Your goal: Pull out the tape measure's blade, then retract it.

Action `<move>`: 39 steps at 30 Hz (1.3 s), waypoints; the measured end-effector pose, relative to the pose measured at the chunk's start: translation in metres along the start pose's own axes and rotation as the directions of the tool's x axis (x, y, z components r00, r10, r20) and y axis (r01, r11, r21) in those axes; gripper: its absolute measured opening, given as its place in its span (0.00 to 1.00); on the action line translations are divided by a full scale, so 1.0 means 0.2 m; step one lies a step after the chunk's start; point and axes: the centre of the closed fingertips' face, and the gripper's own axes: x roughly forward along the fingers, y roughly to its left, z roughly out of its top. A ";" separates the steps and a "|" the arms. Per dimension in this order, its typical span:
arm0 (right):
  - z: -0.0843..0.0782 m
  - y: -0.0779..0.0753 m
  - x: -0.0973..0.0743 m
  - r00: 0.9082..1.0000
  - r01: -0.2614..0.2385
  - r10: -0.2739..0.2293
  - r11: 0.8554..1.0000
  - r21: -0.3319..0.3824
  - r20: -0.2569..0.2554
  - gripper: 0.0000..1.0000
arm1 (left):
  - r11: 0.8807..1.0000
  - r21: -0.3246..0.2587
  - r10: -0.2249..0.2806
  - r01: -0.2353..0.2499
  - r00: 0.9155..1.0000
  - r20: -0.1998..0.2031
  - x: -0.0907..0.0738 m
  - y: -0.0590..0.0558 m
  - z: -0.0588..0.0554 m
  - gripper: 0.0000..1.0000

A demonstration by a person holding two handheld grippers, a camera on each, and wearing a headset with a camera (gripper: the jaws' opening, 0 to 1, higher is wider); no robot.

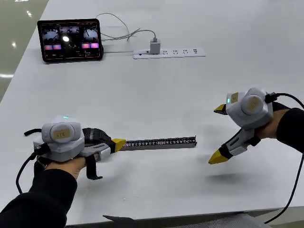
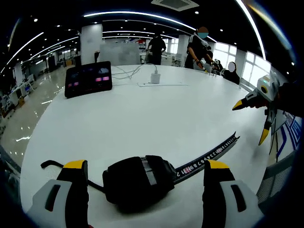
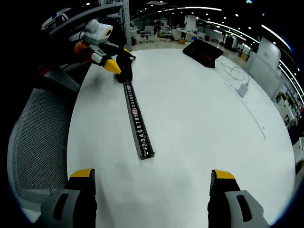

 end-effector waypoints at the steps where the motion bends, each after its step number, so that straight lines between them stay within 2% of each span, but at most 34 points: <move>1: 0.00 0.00 0.01 1.000 -0.002 0.002 1.000 -0.009 -0.004 0.99 | 1.000 -0.006 0.012 -0.012 1.000 0.006 0.00 0.01 0.00 0.99; 7: 0.03 -0.01 0.03 1.000 -0.012 0.011 1.000 -0.019 -0.008 0.96 | 0.997 -0.049 0.063 -0.061 0.997 0.041 0.00 0.03 0.02 0.99; 11: 0.06 -0.02 0.06 1.000 -0.017 0.016 0.999 -0.045 -0.012 0.94 | 0.996 -0.038 0.077 -0.075 0.995 0.057 0.01 0.03 0.01 0.99; 13: 0.07 -0.02 0.07 1.000 -0.021 0.020 0.998 -0.060 -0.016 0.92 | 0.995 -0.052 0.087 -0.082 0.991 0.098 0.01 0.04 0.03 0.99; 18: 0.09 -0.03 0.10 0.999 -0.027 0.025 0.996 -0.090 -0.026 0.86 | 0.991 -0.048 0.127 -0.121 0.982 0.137 0.00 0.07 0.05 0.99; 25: 0.09 -0.03 0.15 0.998 -0.047 0.041 0.991 -0.129 -0.045 0.76 | 0.989 -0.042 0.144 -0.139 0.980 0.136 0.01 0.08 0.03 0.99; 29: 0.08 -0.03 0.17 0.997 -0.061 0.053 0.985 -0.159 -0.059 0.63 | 0.989 -0.045 0.144 -0.138 0.979 0.146 0.02 0.09 0.03 0.99; 32: 0.08 -0.02 0.19 0.996 -0.073 0.064 0.987 -0.146 -0.066 0.62 | 0.990 -0.040 0.137 -0.132 0.979 0.151 0.02 0.08 0.04 0.99; 36: 0.07 -0.02 0.20 0.995 -0.081 0.070 0.983 -0.164 -0.072 0.55 | 0.991 -0.042 0.133 -0.128 0.980 0.147 0.02 0.08 0.03 0.99; 38: 0.06 -0.02 0.20 0.994 -0.089 0.076 0.980 -0.176 -0.079 0.51 | 0.991 -0.043 0.133 -0.128 0.980 0.148 0.02 0.08 0.03 0.99; 39: 0.07 -0.01 0.20 0.994 -0.098 0.085 0.975 -0.201 -0.072 0.48 | 0.991 -0.044 0.131 -0.126 0.980 0.148 0.02 0.08 0.03 0.99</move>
